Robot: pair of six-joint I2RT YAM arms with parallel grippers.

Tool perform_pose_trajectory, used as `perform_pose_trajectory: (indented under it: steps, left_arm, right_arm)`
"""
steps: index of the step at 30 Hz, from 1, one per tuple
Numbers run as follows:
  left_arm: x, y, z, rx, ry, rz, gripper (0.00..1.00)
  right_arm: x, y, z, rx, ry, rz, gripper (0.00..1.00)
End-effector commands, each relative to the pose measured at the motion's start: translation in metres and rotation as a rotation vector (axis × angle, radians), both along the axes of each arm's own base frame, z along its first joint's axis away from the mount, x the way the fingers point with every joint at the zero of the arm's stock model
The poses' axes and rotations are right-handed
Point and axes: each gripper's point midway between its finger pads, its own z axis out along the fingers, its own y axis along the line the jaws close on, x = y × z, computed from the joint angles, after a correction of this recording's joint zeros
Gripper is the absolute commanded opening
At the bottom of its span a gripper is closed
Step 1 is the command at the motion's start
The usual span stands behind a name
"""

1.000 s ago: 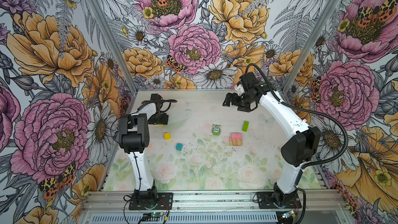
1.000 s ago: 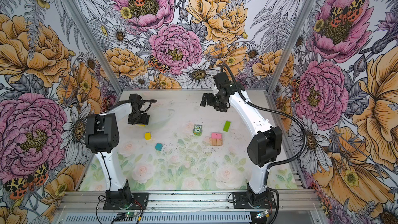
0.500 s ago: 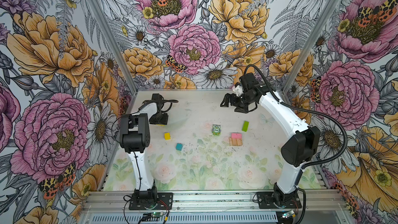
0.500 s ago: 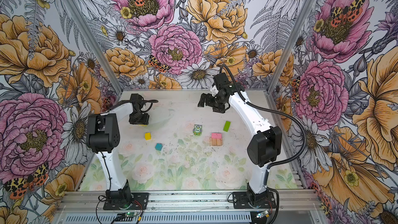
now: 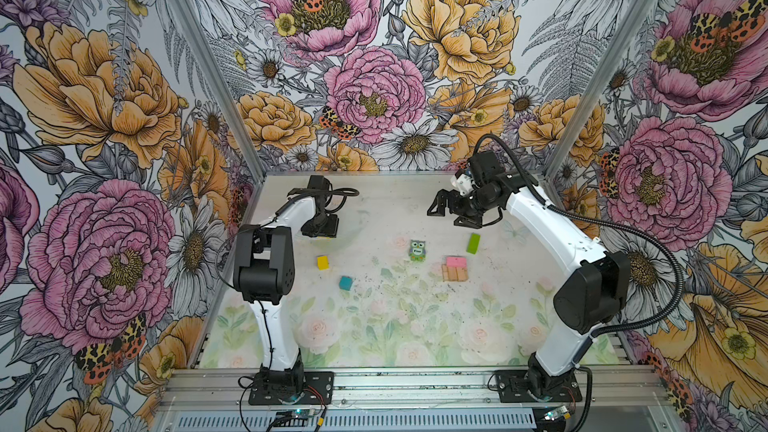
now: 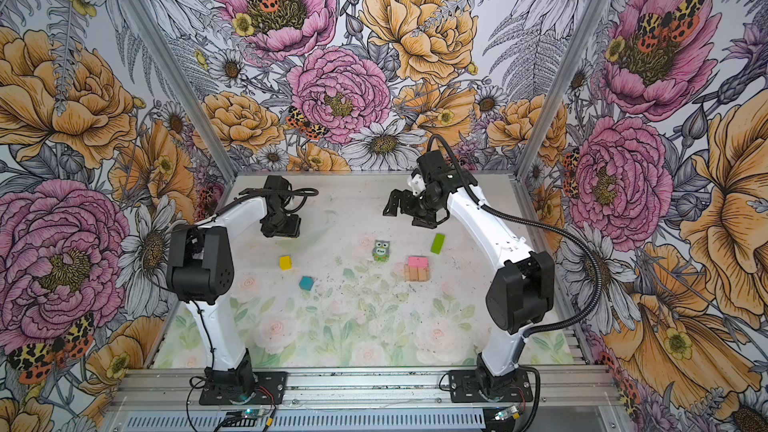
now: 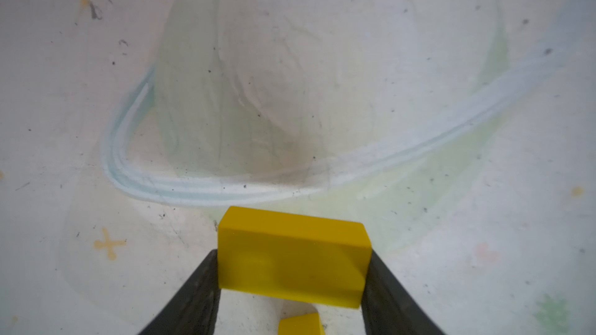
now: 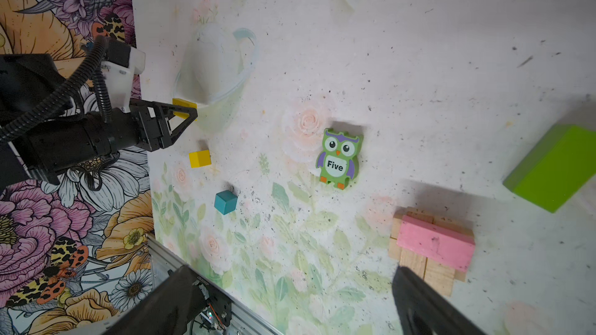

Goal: Build the wood block tower
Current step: 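Lift the yellow block with the left gripper and carry it toward the stack, then lower the yellow block against the stack beside the pink block with the left gripper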

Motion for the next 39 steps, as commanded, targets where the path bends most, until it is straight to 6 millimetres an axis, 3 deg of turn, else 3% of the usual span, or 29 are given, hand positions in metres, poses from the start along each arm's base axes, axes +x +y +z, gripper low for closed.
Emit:
perform_pose_trajectory:
  steps: [1,6,10,12,17,22,28,29,33,39]
  left_arm:
    - [0.002,-0.025,0.034,-0.067,-0.063,0.018,0.45]
    - [-0.013,-0.064,0.052,-0.113,-0.071,0.015,0.45]
    - [-0.035,-0.107,0.054,-0.178,-0.036,0.038,0.44]
    - [-0.048,-0.126,0.067,-0.217,-0.044,0.047,0.44]
    - [-0.080,-0.183,0.071,-0.258,-0.021,0.009,0.44]
    - [-0.107,-0.228,0.075,-0.270,-0.010,-0.036,0.44]
    - [-0.129,-0.264,0.083,-0.289,-0.015,-0.069,0.44]
    - [-0.131,-0.269,0.071,-0.272,0.007,-0.068,0.44]
    - [-0.142,-0.286,0.063,-0.262,0.019,-0.076,0.44]
    - [-0.152,-0.310,0.050,-0.258,0.041,-0.063,0.44]
  right_arm:
    - [-0.005,-0.010,0.013,0.018,-0.056,0.003,0.99]
    - [-0.016,-0.027,0.007,0.016,-0.054,-0.019,1.00]
    - [-0.023,-0.044,0.005,0.006,-0.055,-0.058,1.00]
    - [-0.026,-0.051,0.004,-0.002,-0.059,-0.074,1.00]
    - [-0.037,-0.067,0.000,-0.023,-0.067,-0.097,1.00]
    - [-0.049,-0.076,-0.004,-0.014,-0.063,-0.105,1.00]
    - [-0.060,-0.089,-0.003,-0.008,-0.075,-0.133,1.00]
    - [-0.062,-0.092,-0.002,-0.007,-0.077,-0.141,1.00]
    - [-0.068,-0.110,-0.006,-0.027,-0.079,-0.201,1.00]
    - [-0.076,-0.170,-0.016,-0.206,-0.083,-0.413,1.00]
